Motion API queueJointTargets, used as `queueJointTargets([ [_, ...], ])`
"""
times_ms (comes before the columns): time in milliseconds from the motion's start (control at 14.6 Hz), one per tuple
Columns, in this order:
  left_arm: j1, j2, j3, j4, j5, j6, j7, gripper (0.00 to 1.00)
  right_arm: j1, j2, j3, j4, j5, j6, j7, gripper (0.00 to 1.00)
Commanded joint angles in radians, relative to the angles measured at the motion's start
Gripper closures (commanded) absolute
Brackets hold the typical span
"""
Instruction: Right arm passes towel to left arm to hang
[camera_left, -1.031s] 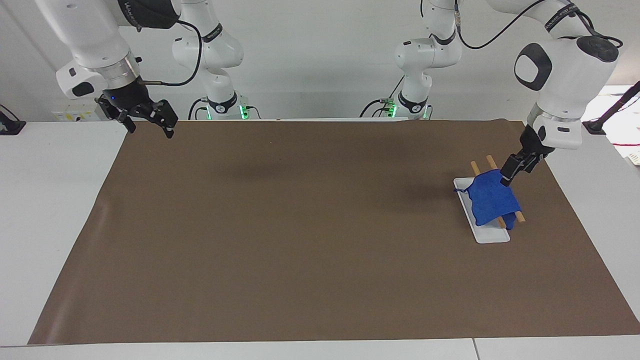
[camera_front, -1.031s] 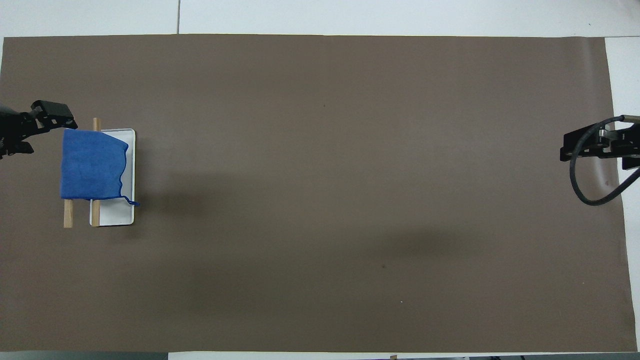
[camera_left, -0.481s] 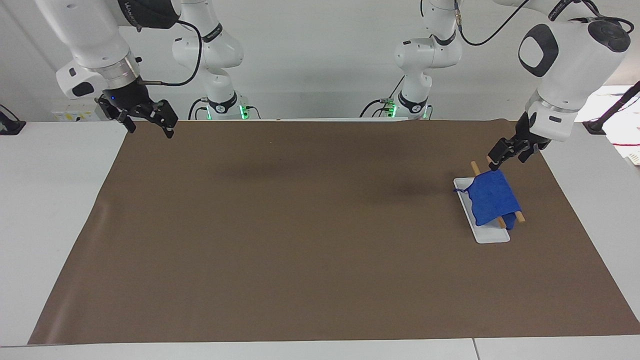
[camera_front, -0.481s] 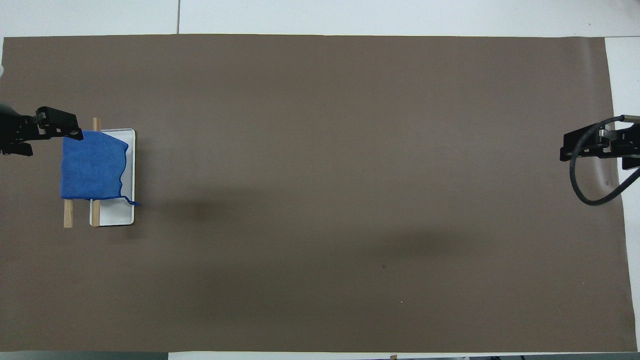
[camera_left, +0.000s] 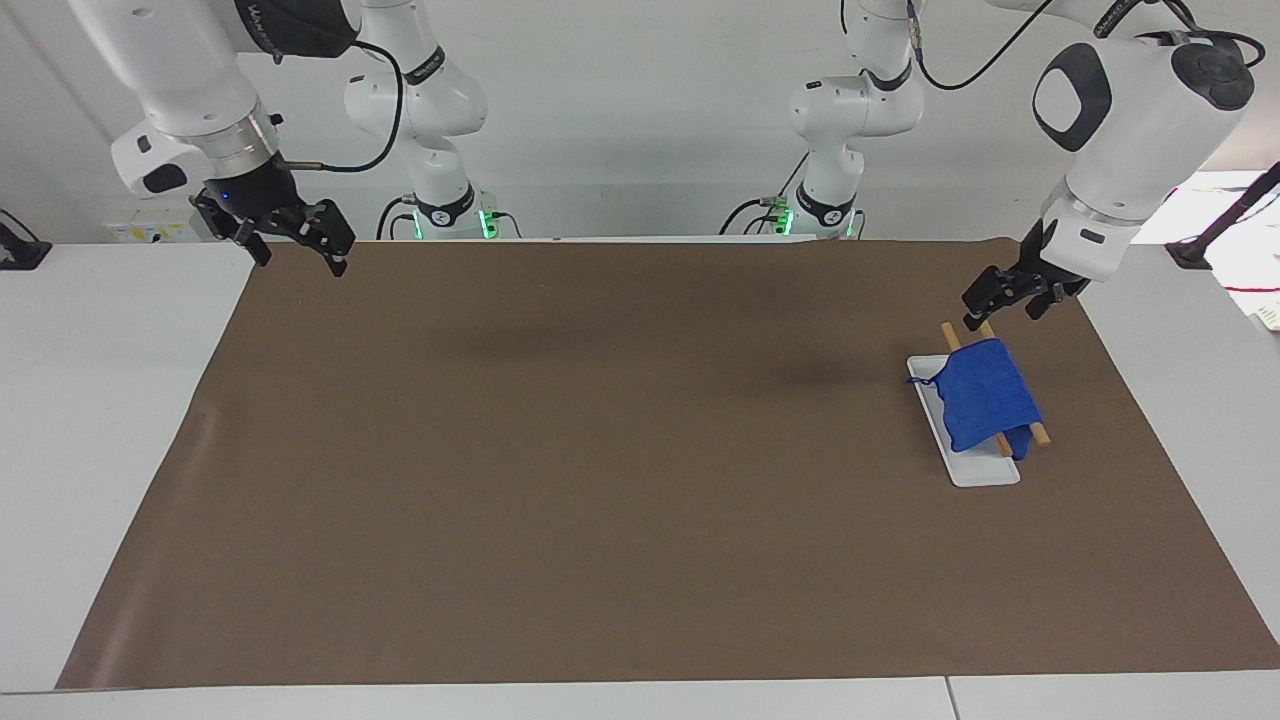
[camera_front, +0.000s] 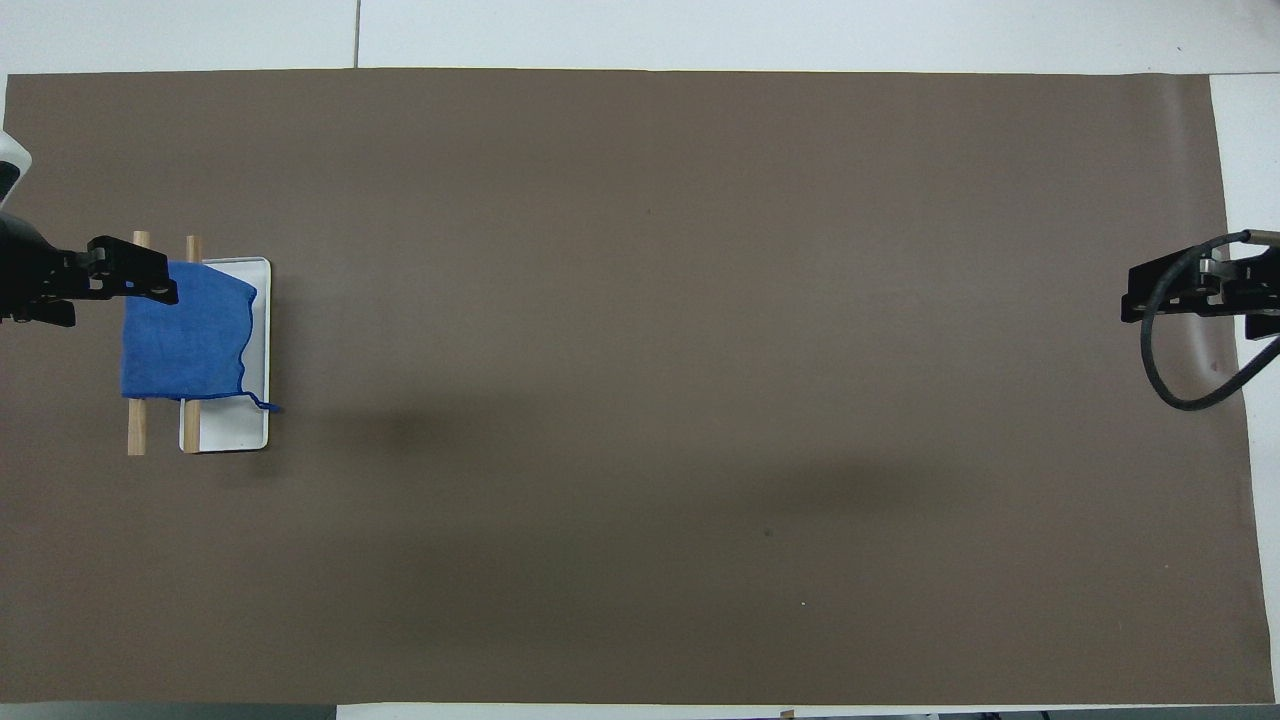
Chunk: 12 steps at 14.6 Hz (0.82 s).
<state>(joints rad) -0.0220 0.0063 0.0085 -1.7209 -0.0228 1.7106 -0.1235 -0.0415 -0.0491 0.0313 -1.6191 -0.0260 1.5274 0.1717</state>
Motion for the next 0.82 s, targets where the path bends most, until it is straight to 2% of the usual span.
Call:
queueJointTargets([
  [0, -0.007, -0.032, 0.008, -0.015, -0.011, -0.025, 0.039, 0.0, -0.006, -0.005, 0.004, -0.002, 0.001, -0.001, 0.008, 0.0],
  [137, -0.007, -0.029, 0.01, -0.011, -0.011, -0.014, 0.102, 0.0, -0.006, -0.005, 0.004, -0.001, 0.003, -0.001, 0.006, 0.0],
  [481, -0.007, -0.015, 0.007, 0.021, -0.008, -0.025, 0.105, 0.0, -0.001, -0.003, 0.002, 0.002, 0.001, -0.001, 0.006, 0.0],
  [756, -0.007, -0.02, 0.008, 0.011, -0.009, -0.031, 0.165, 0.0, -0.003, -0.002, 0.002, 0.008, 0.001, -0.004, 0.006, 0.0],
])
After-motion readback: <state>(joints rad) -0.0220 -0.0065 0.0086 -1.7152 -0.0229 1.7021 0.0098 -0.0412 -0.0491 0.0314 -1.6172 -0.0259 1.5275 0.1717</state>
